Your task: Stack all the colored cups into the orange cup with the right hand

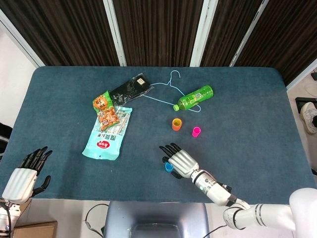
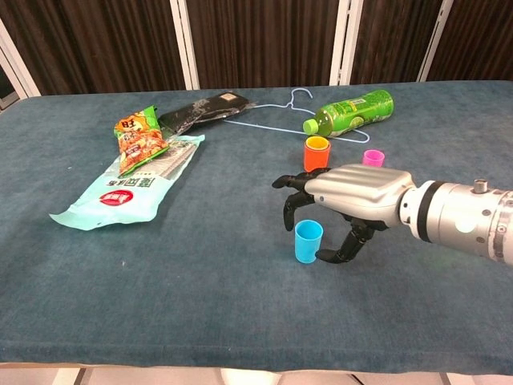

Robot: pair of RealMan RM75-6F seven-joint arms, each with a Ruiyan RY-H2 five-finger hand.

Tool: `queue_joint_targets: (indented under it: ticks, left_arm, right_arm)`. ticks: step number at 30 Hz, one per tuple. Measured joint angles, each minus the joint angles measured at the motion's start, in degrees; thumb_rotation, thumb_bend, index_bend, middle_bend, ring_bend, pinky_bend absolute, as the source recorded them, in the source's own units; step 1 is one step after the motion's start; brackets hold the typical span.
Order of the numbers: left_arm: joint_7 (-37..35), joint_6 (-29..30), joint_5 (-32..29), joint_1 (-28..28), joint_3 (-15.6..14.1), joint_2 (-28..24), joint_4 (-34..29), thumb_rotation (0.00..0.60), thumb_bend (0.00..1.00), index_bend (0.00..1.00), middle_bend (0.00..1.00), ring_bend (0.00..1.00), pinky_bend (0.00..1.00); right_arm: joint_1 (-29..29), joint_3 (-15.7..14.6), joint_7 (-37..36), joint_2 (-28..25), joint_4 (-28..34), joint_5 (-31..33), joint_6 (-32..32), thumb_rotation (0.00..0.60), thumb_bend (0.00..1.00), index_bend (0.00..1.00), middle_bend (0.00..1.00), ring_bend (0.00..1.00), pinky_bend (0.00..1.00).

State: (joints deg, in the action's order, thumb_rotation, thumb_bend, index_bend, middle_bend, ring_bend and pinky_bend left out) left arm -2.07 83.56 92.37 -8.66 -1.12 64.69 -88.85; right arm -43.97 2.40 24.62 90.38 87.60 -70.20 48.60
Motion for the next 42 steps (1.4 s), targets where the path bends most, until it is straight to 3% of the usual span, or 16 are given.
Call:
queue_joint_targets:
  ticks: [7, 13, 21, 29, 32, 42]
  left_arm:
    - [-0.4, 0.32, 0.18, 0.14, -0.05, -0.22, -0.02, 0.6, 0.45, 0.0, 0.0, 0.0, 0.13]
    - [-0.52, 0.3, 0.12, 0.16, -0.02, -0.29, 0.01, 0.6, 0.45, 0.0, 0.0, 0.0, 0.13]
    - [0.09, 0.26, 0.06, 0.2, 0.0, -0.15, -0.1, 0.6, 0.45, 0.0, 0.0, 0.0, 0.13]
    - [0.64, -0.66, -0.53, -0.19, 0.21, 0.12, -0.08, 0.6, 0.45, 0.0, 0.0, 0.0, 0.13]
    - [0.62, -0.99, -0.8, -0.3, 0.29, 0.14, 0.0, 0.6, 0.45, 0.0, 0.0, 0.0, 0.13]
    - [-0.02, -1.36, -1.2, -0.52, 0.47, -0.07, 0.18, 0.6, 0.45, 0.0, 0.0, 0.0, 0.13]
  right_arm:
    - [0.02, 0.47, 1.57, 1.8, -1.21, 1.06, 0.92, 0.6, 0.49, 0.6, 0.0, 0.0, 0.0]
    - [0.42, 1.48, 2.26, 2.02, -0.8, 1.51, 3.1, 0.6, 0.5, 0.62, 0.0, 0.0, 0.0]
    - [0.35, 6.43, 0.95, 1.62, -0.87, 1.36, 7.53, 0.6, 0.5, 0.63, 0.01, 0.0, 0.0]
    - [-3.82, 15.61, 3.64, 6.48, -11.51, 7.96, 9.82, 0.6, 0.5, 0.64, 0.01, 0.0, 0.0]
    - [-5.84, 17.51, 5.21, 8.76, -16.06, 11.31, 9.41, 0.6, 0.5, 0.64, 0.01, 0.0, 0.0]
    - [-9.47, 18.27, 8.5, 14.36, -27.17, 15.79, 7.22, 0.6, 0.5, 0.64, 0.01, 0.0, 0.0]
